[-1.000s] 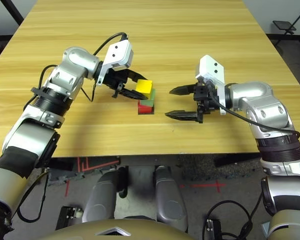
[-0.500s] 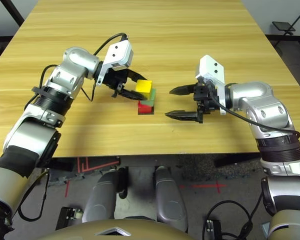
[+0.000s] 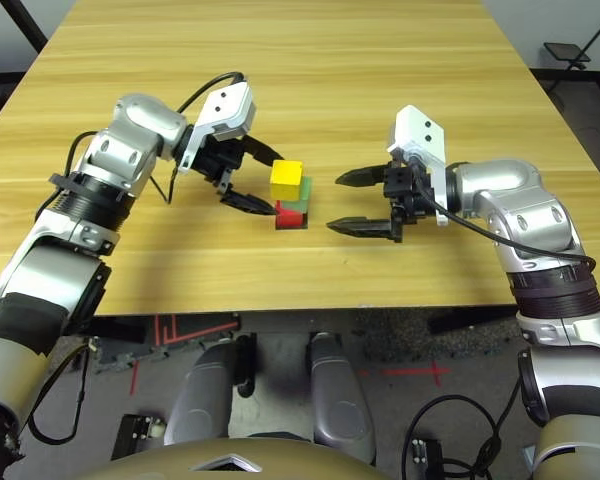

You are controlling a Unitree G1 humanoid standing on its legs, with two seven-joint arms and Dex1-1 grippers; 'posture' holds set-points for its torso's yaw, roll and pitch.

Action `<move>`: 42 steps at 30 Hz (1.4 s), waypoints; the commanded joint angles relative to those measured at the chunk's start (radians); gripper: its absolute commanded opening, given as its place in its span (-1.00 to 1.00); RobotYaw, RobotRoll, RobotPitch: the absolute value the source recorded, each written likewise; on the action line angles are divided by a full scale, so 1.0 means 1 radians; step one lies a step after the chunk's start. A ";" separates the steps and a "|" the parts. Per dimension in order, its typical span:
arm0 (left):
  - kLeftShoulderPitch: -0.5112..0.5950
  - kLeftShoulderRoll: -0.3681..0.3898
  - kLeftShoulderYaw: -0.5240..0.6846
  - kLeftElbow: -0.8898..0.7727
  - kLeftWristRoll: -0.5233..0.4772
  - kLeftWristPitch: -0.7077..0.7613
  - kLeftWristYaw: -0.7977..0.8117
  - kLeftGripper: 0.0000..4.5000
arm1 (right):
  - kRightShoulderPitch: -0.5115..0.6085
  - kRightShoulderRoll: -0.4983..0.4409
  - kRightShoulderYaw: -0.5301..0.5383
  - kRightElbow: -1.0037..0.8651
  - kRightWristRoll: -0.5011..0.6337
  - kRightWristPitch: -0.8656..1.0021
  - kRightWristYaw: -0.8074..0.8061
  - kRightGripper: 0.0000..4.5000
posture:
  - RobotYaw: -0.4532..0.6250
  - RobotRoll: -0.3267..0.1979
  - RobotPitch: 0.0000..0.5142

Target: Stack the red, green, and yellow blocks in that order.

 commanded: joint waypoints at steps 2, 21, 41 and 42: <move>0.045 0.088 -0.019 -0.028 0.013 0.002 -0.020 0.97 | -0.032 -0.029 -0.015 0.041 -0.009 -0.024 0.019 1.00 | 0.35 0.34 -0.34; 0.116 0.135 0.430 0.130 0.038 0.078 0.873 0.97 | -0.164 0.106 -0.298 0.548 -0.121 -0.299 -0.572 1.00 | 0.35 0.39 -0.23; 0.570 -0.224 0.600 -0.558 0.053 0.151 1.536 0.97 | 0.050 0.179 -0.592 0.401 -0.114 -0.452 -1.131 1.00 | 0.16 0.44 -0.10; 0.571 -0.233 0.596 -0.551 0.048 0.150 1.539 0.97 | 0.069 0.182 -0.598 0.386 -0.110 -0.445 -1.138 1.00 | 0.14 0.45 -0.08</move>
